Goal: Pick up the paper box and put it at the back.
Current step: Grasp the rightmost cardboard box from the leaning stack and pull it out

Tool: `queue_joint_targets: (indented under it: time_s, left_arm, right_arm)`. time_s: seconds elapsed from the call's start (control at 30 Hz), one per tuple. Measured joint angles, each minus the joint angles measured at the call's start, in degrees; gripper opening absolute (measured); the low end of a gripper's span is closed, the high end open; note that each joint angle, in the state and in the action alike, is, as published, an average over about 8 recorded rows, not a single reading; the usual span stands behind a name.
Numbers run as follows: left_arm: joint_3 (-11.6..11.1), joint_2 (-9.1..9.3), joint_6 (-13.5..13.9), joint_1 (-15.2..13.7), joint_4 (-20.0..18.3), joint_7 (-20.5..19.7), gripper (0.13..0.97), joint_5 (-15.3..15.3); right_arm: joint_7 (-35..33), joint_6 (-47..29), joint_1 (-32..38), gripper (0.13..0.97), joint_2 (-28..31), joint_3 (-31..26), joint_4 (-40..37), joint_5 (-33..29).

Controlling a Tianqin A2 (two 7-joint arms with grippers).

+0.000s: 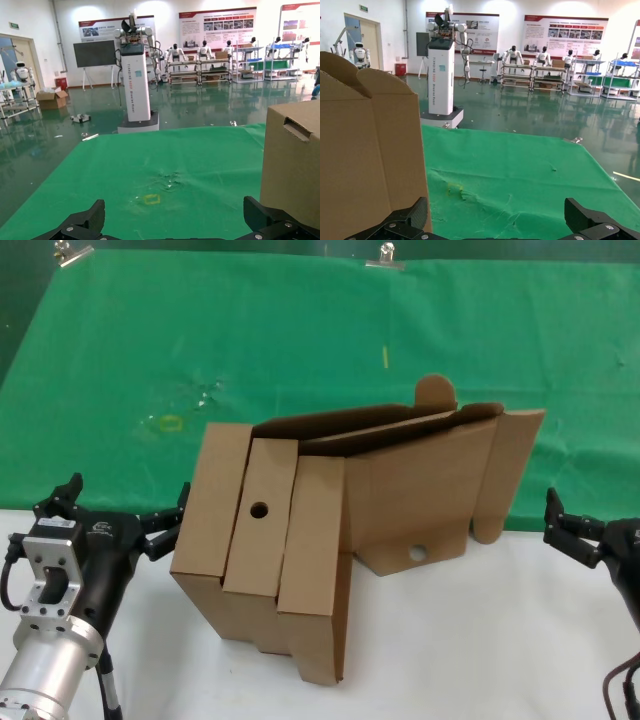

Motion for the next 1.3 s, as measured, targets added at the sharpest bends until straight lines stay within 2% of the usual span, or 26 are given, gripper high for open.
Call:
queue_joint_targets:
  time_s: [0.47, 0.67, 0.83, 1.03, 1.13, 1.3]
  left_arm:
    - [0.0, 0.0, 0.0, 0.0, 0.0, 0.0, 0.965, 0.0]
    - [0.0, 0.0, 0.0, 0.0, 0.0, 0.0, 0.96, 0.0]
    - [0.0, 0.0, 0.0, 0.0, 0.0, 0.0, 0.959, 0.0]
    - [0.0, 0.0, 0.0, 0.0, 0.0, 0.0, 0.906, 0.0]
    - [0.0, 0.0, 0.0, 0.0, 0.0, 0.0, 0.888, 0.0]
    - [0.0, 0.0, 0.0, 0.0, 0.0, 0.0, 0.8, 0.0]
  right_arm:
    - [-0.1, -0.1, -0.1, 0.966, 0.2, 0.2, 0.0, 0.0]
    - [-2.2, -4.1, -1.8, 0.966, 2.5, 1.7, -0.4, -0.4]
    - [-5.4, -11.1, -4.4, 0.966, 6.2, 1.0, -0.1, -0.5]
    - [-12.5, -22.7, -6.3, 0.966, 8.6, -1.9, 0.8, 1.9]
    - [-17.5, -29.8, -5.8, 0.966, 9.1, -3.9, 0.4, 4.8]
    - [-24.8, -42.7, -2.0, 0.966, 10.0, -8.1, -2.8, 9.5]
